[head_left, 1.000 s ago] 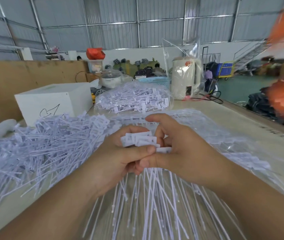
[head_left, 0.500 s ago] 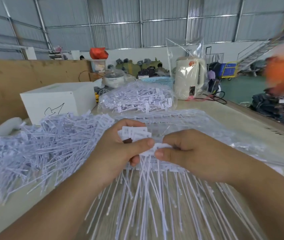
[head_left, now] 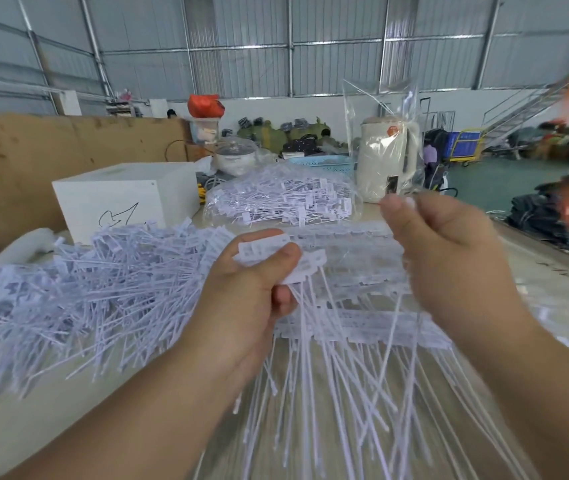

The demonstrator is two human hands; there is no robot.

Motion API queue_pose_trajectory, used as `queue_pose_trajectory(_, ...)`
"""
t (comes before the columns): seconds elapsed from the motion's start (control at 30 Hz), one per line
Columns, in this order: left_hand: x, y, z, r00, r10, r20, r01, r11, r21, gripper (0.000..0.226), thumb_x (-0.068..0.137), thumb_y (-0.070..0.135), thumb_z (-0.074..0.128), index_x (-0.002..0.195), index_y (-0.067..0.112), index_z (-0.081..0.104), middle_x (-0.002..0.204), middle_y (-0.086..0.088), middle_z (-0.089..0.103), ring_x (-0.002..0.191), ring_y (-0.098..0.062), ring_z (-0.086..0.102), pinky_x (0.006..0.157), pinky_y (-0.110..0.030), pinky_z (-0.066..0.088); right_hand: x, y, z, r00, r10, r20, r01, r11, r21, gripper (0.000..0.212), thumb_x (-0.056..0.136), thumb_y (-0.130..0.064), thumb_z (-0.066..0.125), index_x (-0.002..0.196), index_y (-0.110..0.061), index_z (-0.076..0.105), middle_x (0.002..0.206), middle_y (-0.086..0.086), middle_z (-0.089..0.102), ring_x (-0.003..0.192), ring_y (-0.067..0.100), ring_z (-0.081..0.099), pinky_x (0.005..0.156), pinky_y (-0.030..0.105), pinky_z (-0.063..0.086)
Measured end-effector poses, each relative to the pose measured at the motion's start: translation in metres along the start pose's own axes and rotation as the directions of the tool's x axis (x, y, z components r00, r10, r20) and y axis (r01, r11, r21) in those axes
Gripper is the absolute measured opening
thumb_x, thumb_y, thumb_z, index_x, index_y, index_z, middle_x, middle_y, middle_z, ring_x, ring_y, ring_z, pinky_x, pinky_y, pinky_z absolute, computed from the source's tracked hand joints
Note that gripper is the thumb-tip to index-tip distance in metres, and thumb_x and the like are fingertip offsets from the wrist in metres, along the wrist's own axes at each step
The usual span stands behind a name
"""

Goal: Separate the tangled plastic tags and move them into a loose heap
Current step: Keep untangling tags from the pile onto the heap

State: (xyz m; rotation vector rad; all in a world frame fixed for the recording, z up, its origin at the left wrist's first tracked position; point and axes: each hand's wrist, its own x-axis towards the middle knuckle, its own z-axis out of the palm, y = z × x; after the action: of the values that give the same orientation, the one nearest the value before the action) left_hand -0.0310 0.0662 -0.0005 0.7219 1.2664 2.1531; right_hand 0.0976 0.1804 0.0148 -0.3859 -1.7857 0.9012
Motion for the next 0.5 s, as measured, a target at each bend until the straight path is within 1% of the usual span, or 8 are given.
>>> queue_pose_trajectory(0.1, -0.002, -0.004, 0.001, 0.998, 0.048, 0.029, -0.050, 0.996, 0.076, 0.021, 0.080, 0.009, 0.073, 0.079, 0.029, 0.071, 0.065, 0.003, 0.066, 0.039, -0.006, 0.043, 0.039, -0.017, 0.039, -0.002, 0.001, -0.002, 0.978, -0.047, 0.205, 0.051, 0.999, -0.015, 0.054, 0.086, -0.051, 0.050, 0.071, 0.001, 0.042, 0.057, -0.001, 0.034, 0.048, 0.009, 0.033, 0.043, 0.018, 0.028)
queue_pose_trajectory(0.23, -0.003, -0.008, 0.000, 0.993, 0.090, 0.077, -0.096, 0.991, 0.089, 0.015, 0.063, 0.026, 0.076, 0.076, 0.030, 0.070, 0.060, 0.005, 0.061, 0.040, -0.006, 0.044, 0.039, -0.019, 0.040, -0.012, 0.007, 0.007, 0.862, -0.029, 0.507, 0.081, 0.994, -0.080, 0.033, 0.084, -0.058, 0.050, 0.078, -0.026, 0.042, 0.055, -0.010, 0.032, 0.049, 0.008, 0.029, 0.046, 0.028, 0.028)
queue_pose_trajectory(0.3, -0.001, -0.007, -0.003, 0.990, 0.090, 0.110, -0.103, 0.988, 0.117, 0.022, 0.060, 0.028, 0.077, 0.080, 0.027, 0.069, 0.058, 0.004, 0.060, 0.040, -0.008, 0.045, 0.039, -0.019, 0.040, -0.010, 0.013, 0.007, 0.830, 0.028, 0.558, 0.031, 0.995, -0.096, 0.030, 0.080, -0.064, 0.049, 0.094, -0.038, 0.045, 0.053, -0.014, 0.042, 0.049, 0.002, 0.037, 0.049, 0.022, 0.031)
queue_pose_trajectory(0.33, -0.001, -0.007, -0.004, 0.984, 0.093, 0.149, -0.115, 0.982, 0.147, 0.026, 0.061, 0.028, 0.078, 0.084, 0.025, 0.068, 0.059, 0.002, 0.061, 0.041, -0.009, 0.046, 0.040, -0.020, 0.040, -0.009, 0.014, 0.006, 0.803, 0.061, 0.593, 0.008, 0.993, -0.114, 0.039, 0.080, -0.065, 0.049, 0.108, -0.040, 0.045, 0.059, -0.020, 0.052, 0.057, -0.004, 0.047, 0.056, 0.017, 0.038)
queue_pose_trajectory(0.37, -0.002, -0.008, -0.004, 0.977, 0.094, 0.190, -0.128, 0.976, 0.175, 0.029, 0.063, 0.027, 0.080, 0.088, 0.021, 0.067, 0.060, -0.001, 0.061, 0.042, -0.010, 0.048, 0.041, -0.021, 0.041, -0.008, 0.015, 0.006, 0.769, 0.086, 0.633, -0.006, 0.992, -0.127, 0.048, 0.082, -0.064, 0.050, 0.121, -0.038, 0.042, 0.070, -0.024, 0.061, 0.070, -0.007, 0.056, 0.066, 0.022, 0.047)
queue_pose_trajectory(0.4, -0.003, -0.008, -0.003, 0.970, 0.093, 0.223, -0.139, 0.970, 0.199, 0.029, 0.066, 0.024, 0.082, 0.090, 0.019, 0.067, 0.062, -0.004, 0.062, 0.044, -0.012, 0.049, 0.042, -0.022, 0.041, -0.008, 0.015, 0.007, 0.737, 0.086, 0.670, -0.005, 0.992, -0.122, 0.050, 0.088, -0.058, 0.052, 0.130, -0.034, 0.040, 0.084, -0.020, 0.069, 0.084, 0.000, 0.063, 0.076, 0.036, 0.053)
queue_pose_trajectory(0.43, -0.003, -0.008, -0.003, 0.965, 0.093, 0.246, -0.148, 0.964, 0.219, 0.029, 0.068, 0.022, 0.083, 0.092, 0.017, 0.068, 0.064, -0.006, 0.063, 0.046, -0.013, 0.050, 0.043, -0.022, 0.042, -0.010, 0.015, 0.008, 0.718, 0.066, 0.693, 0.011, 0.994, -0.105, 0.046, 0.093, -0.049, 0.055, 0.133, -0.031, 0.039, 0.093, -0.013, 0.072, 0.090, 0.017, 0.068, 0.082, 0.051, 0.052)
queue_pose_trajectory(0.5, -0.002, -0.008, -0.003, 0.960, 0.058, 0.273, -0.125, 0.964, 0.235, 0.031, 0.065, 0.021, 0.082, 0.093, 0.016, 0.068, 0.068, -0.007, 0.066, 0.048, -0.014, 0.052, 0.043, -0.022, 0.042, -0.010, 0.011, 0.007, 0.721, 0.033, 0.693, 0.045, 0.994, -0.094, 0.039, 0.095, -0.040, 0.059, 0.130, -0.035, 0.040, 0.096, -0.009, 0.074, 0.091, 0.032, 0.068, 0.084, 0.060, 0.050)
